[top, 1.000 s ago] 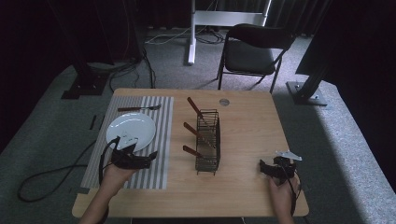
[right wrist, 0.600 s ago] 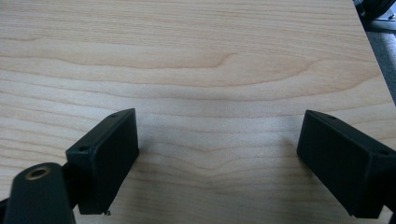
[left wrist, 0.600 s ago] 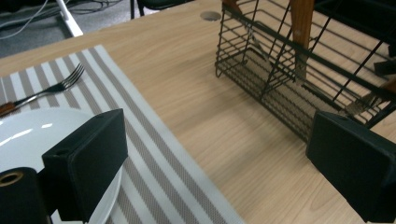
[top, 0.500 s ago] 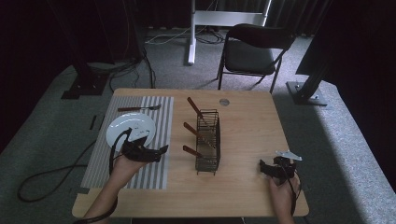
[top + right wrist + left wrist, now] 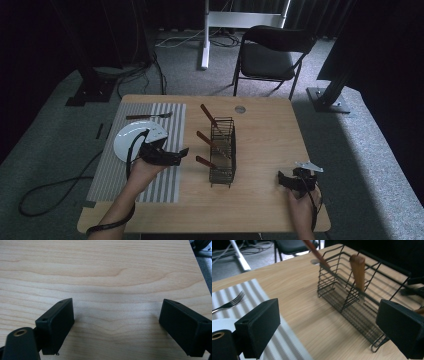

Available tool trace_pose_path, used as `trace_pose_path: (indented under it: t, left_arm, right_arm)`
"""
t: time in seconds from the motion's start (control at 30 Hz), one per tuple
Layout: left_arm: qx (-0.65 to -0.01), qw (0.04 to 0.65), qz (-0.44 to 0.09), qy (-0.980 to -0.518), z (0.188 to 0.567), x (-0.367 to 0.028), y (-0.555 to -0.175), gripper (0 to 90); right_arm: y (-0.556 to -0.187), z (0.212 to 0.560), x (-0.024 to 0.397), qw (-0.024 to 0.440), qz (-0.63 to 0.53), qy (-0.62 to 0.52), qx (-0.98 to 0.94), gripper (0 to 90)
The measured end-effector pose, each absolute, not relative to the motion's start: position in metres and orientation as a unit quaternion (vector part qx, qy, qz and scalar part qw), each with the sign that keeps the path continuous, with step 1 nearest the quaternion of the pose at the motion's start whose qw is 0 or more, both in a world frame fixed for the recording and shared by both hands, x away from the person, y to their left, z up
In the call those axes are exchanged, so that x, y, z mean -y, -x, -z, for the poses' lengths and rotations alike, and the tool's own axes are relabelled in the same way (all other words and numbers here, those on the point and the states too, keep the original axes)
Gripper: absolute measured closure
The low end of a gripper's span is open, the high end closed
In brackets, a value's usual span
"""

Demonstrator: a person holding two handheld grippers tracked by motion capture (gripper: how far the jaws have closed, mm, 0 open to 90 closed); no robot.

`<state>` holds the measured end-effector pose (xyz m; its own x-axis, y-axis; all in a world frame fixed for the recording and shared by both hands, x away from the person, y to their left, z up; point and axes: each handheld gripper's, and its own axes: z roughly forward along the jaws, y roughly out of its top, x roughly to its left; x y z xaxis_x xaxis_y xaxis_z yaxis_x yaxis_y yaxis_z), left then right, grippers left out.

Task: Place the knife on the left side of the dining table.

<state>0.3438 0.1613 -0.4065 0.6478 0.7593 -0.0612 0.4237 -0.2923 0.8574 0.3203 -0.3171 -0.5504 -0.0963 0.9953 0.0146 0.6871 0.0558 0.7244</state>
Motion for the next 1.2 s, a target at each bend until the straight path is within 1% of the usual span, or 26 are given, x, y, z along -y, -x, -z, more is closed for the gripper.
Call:
trace_pose_path:
  t: [0.23,0.73,0.93,1.03,1.07,1.17,1.2]
  left_arm:
    - [-0.378,0.464,-0.183,-0.78,0.403,-0.153,-0.351,5.6]
    - [-0.366,0.473,-0.161,-0.786,0.402,-0.117,-0.368,5.5]
    - [-0.372,0.469,-0.157,-0.785,0.404,-0.11,-0.375,5.6]
    - [-0.372,0.473,-0.147,-0.785,0.406,-0.109,-0.377,5.9]
    - [-0.37,0.475,-0.144,-0.785,0.408,-0.108,-0.378,13.8]
    - [-0.37,0.475,-0.143,-0.786,0.409,-0.107,-0.379,16.8]
    - [-0.37,0.476,-0.141,-0.785,0.41,-0.107,-0.38,21.3]
  right_arm:
    - [-0.32,0.55,0.317,0.261,-0.296,-0.618,-0.679,11.9]
    - [-0.32,0.55,0.317,0.261,-0.296,-0.619,-0.679,11.9]
    - [-0.32,0.55,0.317,0.261,-0.296,-0.619,-0.679,11.9]
    - [-0.32,0.55,0.317,0.26,-0.296,-0.62,-0.679,11.9]
    - [-0.32,0.55,0.317,0.26,-0.296,-0.62,-0.679,11.9]
    - [-0.32,0.55,0.317,0.26,-0.296,-0.619,-0.679,11.9]
    - [-0.32,0.55,0.317,0.26,-0.296,-0.619,-0.679,11.9]
